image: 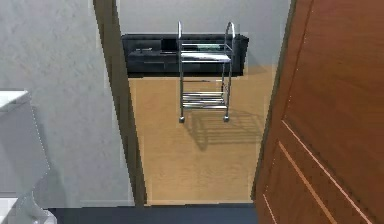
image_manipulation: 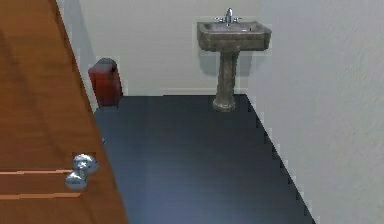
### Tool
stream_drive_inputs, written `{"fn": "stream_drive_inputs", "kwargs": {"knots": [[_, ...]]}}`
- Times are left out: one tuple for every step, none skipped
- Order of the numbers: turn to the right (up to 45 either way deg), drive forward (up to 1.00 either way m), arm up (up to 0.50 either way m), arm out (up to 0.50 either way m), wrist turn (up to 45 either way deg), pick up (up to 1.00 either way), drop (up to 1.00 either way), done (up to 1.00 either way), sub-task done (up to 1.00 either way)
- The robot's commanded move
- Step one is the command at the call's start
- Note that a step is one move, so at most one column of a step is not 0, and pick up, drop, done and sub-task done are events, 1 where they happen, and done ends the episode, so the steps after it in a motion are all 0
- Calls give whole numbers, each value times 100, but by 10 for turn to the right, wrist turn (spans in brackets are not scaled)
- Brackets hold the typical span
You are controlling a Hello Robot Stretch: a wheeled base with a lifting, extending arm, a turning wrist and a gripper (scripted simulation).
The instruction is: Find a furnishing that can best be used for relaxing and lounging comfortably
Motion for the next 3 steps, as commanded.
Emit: {"fn": "stream_drive_inputs", "kwargs": {"knots": [[0,5,0,0,0,0,0,0,0],[60,0,0,0,0,0,0,0,0],[0,100,0,0,0,0,0,0,0]]}}
